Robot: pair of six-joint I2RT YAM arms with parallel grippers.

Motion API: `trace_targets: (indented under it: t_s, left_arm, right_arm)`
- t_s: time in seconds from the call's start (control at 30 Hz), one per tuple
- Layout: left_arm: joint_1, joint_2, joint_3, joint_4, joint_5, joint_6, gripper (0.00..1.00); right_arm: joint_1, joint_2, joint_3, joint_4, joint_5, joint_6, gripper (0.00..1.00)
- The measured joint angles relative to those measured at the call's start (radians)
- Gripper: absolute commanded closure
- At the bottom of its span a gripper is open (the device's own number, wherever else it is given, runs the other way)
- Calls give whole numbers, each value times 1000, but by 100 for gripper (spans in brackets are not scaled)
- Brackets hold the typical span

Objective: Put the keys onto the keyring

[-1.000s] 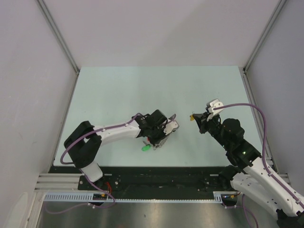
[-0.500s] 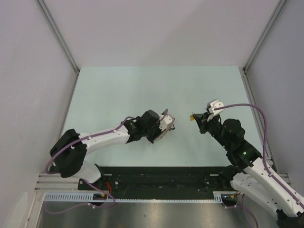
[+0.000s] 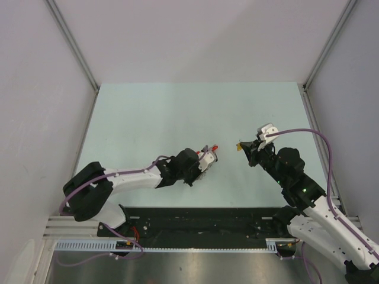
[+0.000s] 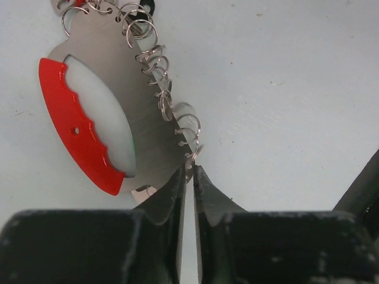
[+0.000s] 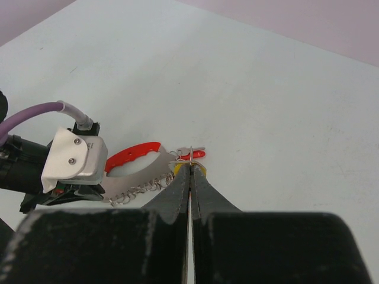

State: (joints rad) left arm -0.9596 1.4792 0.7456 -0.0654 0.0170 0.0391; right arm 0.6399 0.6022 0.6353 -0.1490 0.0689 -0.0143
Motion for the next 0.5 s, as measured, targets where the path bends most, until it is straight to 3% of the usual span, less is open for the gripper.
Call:
trace_targets:
  t_s: [0.17, 0.5]
  left_arm:
    - [-34, -1, -15, 12, -29, -8, 70]
    - [-42, -85, -14, 0, -60, -13, 55]
  right_arm:
    - [0, 3, 0, 0, -6, 0, 100]
    - [0, 3, 0, 0, -7, 0, 100]
